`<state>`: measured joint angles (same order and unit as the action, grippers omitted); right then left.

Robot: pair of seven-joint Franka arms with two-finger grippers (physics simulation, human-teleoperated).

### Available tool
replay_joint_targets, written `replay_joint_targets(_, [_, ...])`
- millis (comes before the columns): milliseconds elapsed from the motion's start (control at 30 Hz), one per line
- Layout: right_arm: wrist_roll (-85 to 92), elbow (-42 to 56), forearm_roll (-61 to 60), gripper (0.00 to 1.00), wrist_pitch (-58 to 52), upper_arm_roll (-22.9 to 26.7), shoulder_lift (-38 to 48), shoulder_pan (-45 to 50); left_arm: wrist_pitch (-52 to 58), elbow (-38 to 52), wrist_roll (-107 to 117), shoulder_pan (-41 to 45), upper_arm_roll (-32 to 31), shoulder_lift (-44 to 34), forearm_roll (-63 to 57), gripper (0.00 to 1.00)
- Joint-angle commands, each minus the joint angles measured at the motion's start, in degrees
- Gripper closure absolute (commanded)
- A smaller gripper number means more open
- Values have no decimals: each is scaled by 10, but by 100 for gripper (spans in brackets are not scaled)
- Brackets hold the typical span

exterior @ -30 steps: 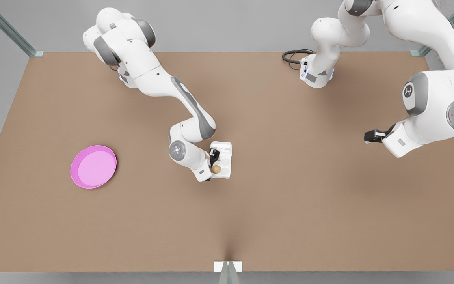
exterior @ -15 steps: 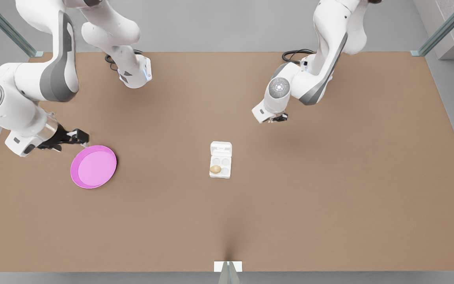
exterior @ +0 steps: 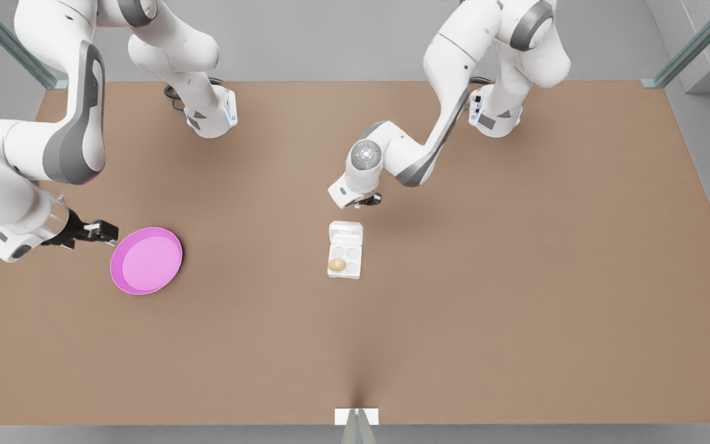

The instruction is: Pack egg into the box and close the box lid

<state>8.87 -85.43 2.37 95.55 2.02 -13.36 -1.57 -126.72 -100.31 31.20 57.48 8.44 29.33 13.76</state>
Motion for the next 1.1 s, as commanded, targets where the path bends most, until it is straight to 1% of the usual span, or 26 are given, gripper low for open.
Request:
replay_joint_targets(0, [1, 0, 0, 0, 1, 0, 0, 1, 0, 7, 0, 0, 0, 6, 8, 79])
replay_joint_targets(400, [1, 1, 0, 0, 5, 0, -6, 1, 4, 138, 1, -6, -4, 93, 7, 79])
replay_joint_targets(533, [-1, 2, 0, 0, 4, 0, -11, 2, 5, 168, 1, -13, -3, 115, 7, 79])
replay_joint_targets(733, [-2, 12, -4, 0, 4, 1, -14, 0, 34, 265, 4, -21, -3, 174, 5, 79])
replay_joint_targets(800, [0, 21, -3, 0, 2, 1, -14, -5, 35, 279, 4, -21, -3, 188, 5, 79])
replay_joint_targets(867, [-1, 32, -3, 0, 0, 1, -14, -9, 56, 299, 4, -21, -1, 190, 1, 79])
replay_joint_targets(900, [-1, 34, -4, 0, 0, 1, -13, -12, 113, 329, 3, -31, 4, 180, -2, 79])
replay_joint_targets(933, [-1, 40, -5, 0, -1, 1, -13, -16, 239, 382, -1, -62, 23, 156, 5, 11])
replay_joint_targets(967, [0, 41, -6, 0, -2, 1, -13, -21, 325, 408, -16, -98, 32, 119, 3, 0])
replay_joint_targets(1000, [0, 43, -10, 0, -2, 1, -12, -24, 378, 408, -68, -131, 55, 92, 2, 0])
replay_joint_targets(1033, [-1, 43, -11, 0, -2, 1, -12, -24, 438, 405, -170, -160, 117, 64, 5, 0])
replay_joint_targets(1067, [-1, 43, -11, 0, -1, 1, -12, -24, 473, 403, -252, -181, 170, 52, 7, 0])
